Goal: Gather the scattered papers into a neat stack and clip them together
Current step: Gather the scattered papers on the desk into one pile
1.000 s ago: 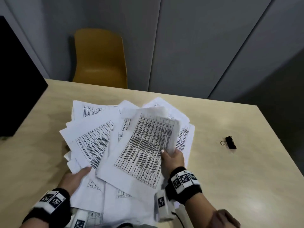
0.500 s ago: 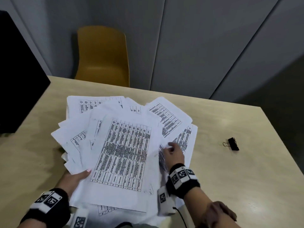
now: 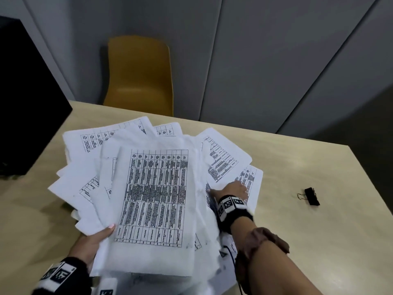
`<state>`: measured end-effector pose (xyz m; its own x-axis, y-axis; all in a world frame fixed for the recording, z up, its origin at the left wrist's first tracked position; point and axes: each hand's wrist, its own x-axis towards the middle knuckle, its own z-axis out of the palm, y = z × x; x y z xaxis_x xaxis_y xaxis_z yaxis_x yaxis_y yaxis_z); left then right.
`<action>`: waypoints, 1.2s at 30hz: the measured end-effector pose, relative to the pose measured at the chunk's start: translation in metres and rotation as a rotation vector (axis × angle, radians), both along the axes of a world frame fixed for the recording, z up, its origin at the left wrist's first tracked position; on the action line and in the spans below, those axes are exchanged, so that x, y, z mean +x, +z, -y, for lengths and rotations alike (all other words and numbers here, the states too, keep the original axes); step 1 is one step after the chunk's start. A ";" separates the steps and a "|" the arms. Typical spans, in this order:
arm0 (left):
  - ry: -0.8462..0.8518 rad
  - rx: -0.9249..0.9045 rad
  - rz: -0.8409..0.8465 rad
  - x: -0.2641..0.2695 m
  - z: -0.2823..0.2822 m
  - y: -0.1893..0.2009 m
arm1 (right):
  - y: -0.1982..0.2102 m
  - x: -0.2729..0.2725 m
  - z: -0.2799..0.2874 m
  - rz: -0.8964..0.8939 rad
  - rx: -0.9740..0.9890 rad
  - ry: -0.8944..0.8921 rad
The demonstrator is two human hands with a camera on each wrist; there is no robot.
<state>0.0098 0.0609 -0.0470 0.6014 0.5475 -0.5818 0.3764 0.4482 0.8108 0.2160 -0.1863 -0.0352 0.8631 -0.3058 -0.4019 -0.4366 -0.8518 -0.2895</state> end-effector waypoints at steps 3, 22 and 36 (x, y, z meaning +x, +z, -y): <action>0.009 -0.032 0.018 0.001 -0.003 -0.003 | -0.003 0.006 -0.001 -0.035 0.048 -0.003; -0.053 0.054 -0.026 0.005 0.000 0.004 | 0.007 -0.022 0.083 0.036 0.141 0.068; -0.063 0.069 -0.060 0.016 0.001 0.001 | 0.011 -0.028 0.050 0.002 0.367 -0.133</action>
